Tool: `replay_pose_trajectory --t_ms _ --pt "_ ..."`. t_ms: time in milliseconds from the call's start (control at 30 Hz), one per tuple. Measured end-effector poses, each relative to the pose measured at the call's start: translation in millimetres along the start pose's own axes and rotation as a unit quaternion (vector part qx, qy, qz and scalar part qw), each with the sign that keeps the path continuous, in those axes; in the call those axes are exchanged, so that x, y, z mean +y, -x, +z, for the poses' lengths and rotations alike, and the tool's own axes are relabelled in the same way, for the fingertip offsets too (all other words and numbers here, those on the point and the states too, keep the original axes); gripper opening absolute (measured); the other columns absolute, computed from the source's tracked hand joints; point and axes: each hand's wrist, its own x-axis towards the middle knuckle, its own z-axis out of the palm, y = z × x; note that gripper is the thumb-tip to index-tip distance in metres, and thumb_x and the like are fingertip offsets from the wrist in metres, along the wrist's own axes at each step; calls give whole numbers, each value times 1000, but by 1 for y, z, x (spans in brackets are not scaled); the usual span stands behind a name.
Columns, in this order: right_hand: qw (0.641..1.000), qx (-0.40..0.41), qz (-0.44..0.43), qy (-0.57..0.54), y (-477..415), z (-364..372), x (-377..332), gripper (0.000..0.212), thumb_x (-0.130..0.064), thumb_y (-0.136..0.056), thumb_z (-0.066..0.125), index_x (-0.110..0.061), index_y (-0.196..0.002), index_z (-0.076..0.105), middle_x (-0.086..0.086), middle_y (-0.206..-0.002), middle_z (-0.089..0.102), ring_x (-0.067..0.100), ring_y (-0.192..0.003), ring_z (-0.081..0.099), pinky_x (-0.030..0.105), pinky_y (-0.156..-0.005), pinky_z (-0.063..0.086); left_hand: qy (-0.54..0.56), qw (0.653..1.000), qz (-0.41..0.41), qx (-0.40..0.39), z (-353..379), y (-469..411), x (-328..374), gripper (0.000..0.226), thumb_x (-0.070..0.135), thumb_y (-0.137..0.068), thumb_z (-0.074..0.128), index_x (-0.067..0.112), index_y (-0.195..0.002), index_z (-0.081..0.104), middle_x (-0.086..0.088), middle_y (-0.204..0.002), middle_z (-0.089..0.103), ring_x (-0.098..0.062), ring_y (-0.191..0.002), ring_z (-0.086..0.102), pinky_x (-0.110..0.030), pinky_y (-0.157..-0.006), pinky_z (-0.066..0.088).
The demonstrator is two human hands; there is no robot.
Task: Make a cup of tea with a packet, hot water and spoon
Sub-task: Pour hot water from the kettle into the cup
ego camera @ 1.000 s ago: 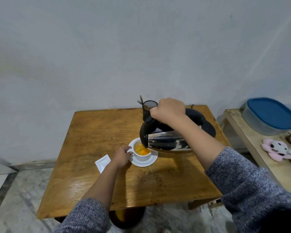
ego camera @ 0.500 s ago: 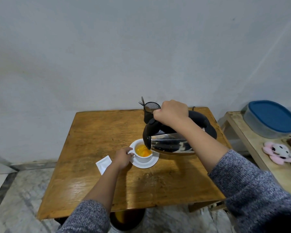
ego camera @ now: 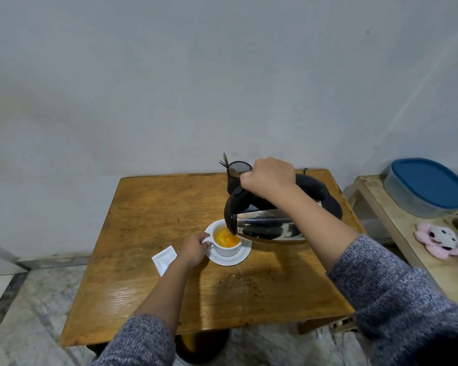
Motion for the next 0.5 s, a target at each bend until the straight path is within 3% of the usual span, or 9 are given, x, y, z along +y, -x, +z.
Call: replay_pose_trajectory --t_ms 300,500 --pt "1000 22 -8 9 -2 1 2 23 -31 -83 45 -12 -72 53 0 -61 44 14 -53 40 23 -49 27 -3 1000 -11 -6 -1 1 0 35 15 -94 47 9 -129 51 -13 -136 53 -30 -121 50 -36 -98 40" --pt "999 30 -22 17 0 2 0 23 -30 -83 46 -11 -73 53 0 -61 42 22 -64 48 25 -52 29 -5 1000 -6 -3 -1 3 1 36 13 -94 47 7 -129 50 -14 -137 52 -30 -123 48 -35 -99 39"
